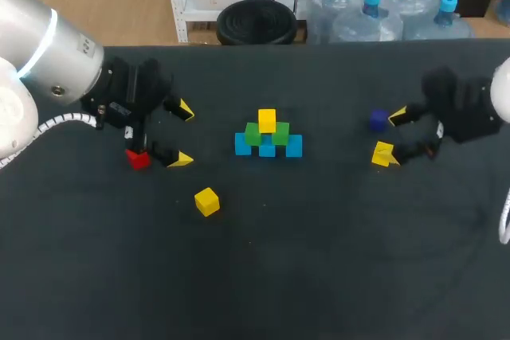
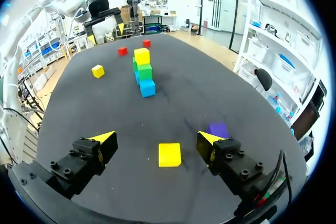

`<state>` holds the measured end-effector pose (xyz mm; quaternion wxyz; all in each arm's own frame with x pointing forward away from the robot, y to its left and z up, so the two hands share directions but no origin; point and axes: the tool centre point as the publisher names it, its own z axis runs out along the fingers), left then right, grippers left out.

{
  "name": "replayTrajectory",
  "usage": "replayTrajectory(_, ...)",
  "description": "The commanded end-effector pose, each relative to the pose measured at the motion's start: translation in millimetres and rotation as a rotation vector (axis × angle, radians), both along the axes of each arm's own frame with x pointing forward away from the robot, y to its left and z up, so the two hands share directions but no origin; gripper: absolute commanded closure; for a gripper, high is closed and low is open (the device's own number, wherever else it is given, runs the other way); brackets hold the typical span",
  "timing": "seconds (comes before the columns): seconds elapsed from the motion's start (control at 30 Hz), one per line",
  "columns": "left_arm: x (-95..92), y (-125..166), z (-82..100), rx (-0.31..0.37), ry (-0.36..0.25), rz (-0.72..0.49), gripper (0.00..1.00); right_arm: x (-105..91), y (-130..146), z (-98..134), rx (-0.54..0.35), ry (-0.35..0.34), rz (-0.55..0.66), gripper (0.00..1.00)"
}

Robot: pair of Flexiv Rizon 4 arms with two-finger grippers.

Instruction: Place the blue cubes, place green cubes on the blue cubes, place the yellow cubes on the green cubes, then place the red cubes on the yellow cubes, and place purple cube on the red cubes.

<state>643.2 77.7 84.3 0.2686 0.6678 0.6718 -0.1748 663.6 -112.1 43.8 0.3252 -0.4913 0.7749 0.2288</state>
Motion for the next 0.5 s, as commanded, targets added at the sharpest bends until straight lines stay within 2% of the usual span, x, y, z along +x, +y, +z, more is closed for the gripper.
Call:
replayTrajectory(0.03,0.0,1.0,-0.8,-0.004,-0.003,-0.002,0.00,-3.4,-4.1,-2.3,0.000,-0.008,-0.005,0.00)
replayTrajectory(0.3,0.0,1.0,-0.8,-0.004,-0.003,-0.002,0.00,-4.9,-13.7,-13.3,0.005,-0.003,-0.014,0.00)
replayTrajectory(0.5,0.0,1.0,-0.8,-0.004,-0.003,-0.002,0.00,2.1,-15.0,-22.7,0.009,0.005,-0.006,0.01)
